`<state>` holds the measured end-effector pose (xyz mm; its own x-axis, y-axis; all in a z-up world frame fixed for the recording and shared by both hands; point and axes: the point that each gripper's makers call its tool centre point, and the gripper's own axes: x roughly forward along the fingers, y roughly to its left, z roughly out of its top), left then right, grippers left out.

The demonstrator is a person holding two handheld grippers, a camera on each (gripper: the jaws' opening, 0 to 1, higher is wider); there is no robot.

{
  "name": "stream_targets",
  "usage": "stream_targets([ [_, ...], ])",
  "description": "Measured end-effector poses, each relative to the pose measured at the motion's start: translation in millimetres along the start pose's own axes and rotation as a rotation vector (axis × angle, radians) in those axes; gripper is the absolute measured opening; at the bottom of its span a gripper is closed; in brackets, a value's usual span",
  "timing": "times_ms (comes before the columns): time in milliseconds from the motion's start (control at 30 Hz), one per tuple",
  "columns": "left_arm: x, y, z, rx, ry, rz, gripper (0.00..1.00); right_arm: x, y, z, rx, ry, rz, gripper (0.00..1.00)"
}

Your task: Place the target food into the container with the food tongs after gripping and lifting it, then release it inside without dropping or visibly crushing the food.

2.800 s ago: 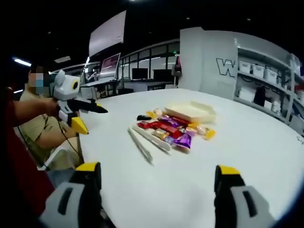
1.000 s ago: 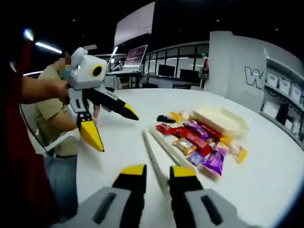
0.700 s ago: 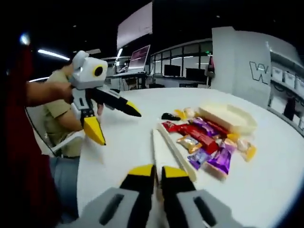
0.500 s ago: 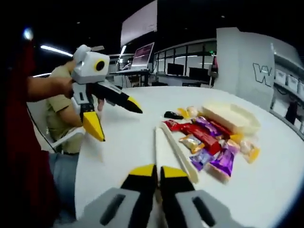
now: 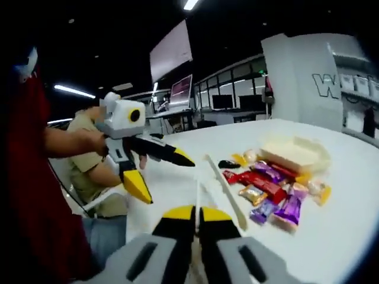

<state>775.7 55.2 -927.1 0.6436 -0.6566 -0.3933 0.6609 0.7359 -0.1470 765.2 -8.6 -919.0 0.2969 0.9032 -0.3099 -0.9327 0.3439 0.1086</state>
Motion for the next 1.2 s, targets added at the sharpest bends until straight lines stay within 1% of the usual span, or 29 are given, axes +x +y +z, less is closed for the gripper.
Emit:
stream_targets([
  [33,0,-2.3,2.4,-0.022,-0.014,-0.015,0.77,-1,2,4.2,0.002,-0.012,0.003,0.0],
  [67,0,-4.7,4.8,-0.044,-0.028,-0.032,0.78,-3,8,12.1,0.022,-0.038,0.029,0.0],
  [133,1,-6.7,10.5,-0.066,-0.058,-0.053,0.78,-6,17,23.1,0.022,-0.079,0.059,0.0],
  [167,1,-7.7,14.5,-0.076,-0.08,-0.06,0.79,-8,20,25.1,0.017,-0.081,0.064,0.0],
  [200,0,-10.9,18.3,-0.093,-0.101,-0.08,0.79,-9,26,29.6,0.021,-0.092,0.084,0.0],
  [233,-2,-17.8,26.8,-0.121,-0.147,-0.125,0.79,-10,28,31.8,0.025,-0.095,0.094,0.0],
  [267,-3,-22.4,33.1,-0.148,-0.181,-0.157,0.79,-10,32,34.9,0.03,-0.105,0.106,0.0],
  [300,-6,-26.9,37.1,-0.166,-0.202,-0.19,0.79,-11,39,40.7,0.042,-0.125,0.14,0.0],
  [333,-9,-35.5,43.5,-0.188,-0.23,-0.247,0.79,-12,43,44.9,0.051,-0.14,0.156,0.0],
  [367,-11,-40.9,48.1,-0.205,-0.25,-0.283,0.8,-14,47,51.9,0.082,-0.168,0.176,0.0],
  [400,-11,-41.7,50.0,-0.211,-0.258,-0.286,0.83,-15,48,53.5,0.093,-0.171,0.184,0.0],
  [433,-13,-44.9,56.6,-0.209,-0.287,-0.303,0.84,-18,53,60.6,0.098,-0.188,0.206,0.0],
  [467,-16,-50.3,63.9,-0.216,-0.319,-0.331,0.85,-20,56,64.3,0.104,-0.198,0.219,0.0],
  [500,-18,-54.0,68.3,-0.224,-0.336,-0.353,0.83,-22,60,67.6,0.107,-0.204,0.238,0.0],
  [533,-22,-59.2,74.5,-0.255,-0.354,-0.39,0.82,-23,63,70.9,0.112,-0.212,0.252,0.0],
  [567,-23,-62.3,78.0,-0.28,-0.362,-0.414,0.81,-25,67,75.8,0.127,-0.224,0.272,0.0],
  [600,-25,-65.8,81.1,-0.298,-0.366,-0.442,0.79,-27,70,77.5,0.131,-0.222,0.283,0.0],
  [633,-27,-68.8,85.3,-0.304,-0.378,-0.463,0.78,-28,72,80.4,0.124,-0.224,0.287,0.0],
  [767,-26,-74.7,92.9,-0.291,-0.388,-0.473,0.79,-32,81,88.8,0.132,-0.233,0.335,0.0],
  [867,-27,-81.6,97.8,-0.301,-0.383,-0.501,0.8,-33,87,91.2,0.14,-0.224,0.364,0.0],
  [933,-30,-87.1,102.0,-0.3,-0.389,-0.52,0.79,-32,90,87.9,0.144,-0.191,0.376,0.0],
  [1000,-31,-92.5,104.4,-0.296,-0.378,-0.535,0.79,-33,93,85.9,0.141,-0.17,0.39,0.0],
  [1067,-32,-96.3,107.9,-0.282,-0.379,-0.543,0.79,-33,98,84.7,0.13,-0.146,0.408,0.0],
  [1200,-33,-101.2,112.0,-0.281,-0.377,-0.566,0.78,-36,100,91.0,0.114,-0.149,0.423,0.0],
])
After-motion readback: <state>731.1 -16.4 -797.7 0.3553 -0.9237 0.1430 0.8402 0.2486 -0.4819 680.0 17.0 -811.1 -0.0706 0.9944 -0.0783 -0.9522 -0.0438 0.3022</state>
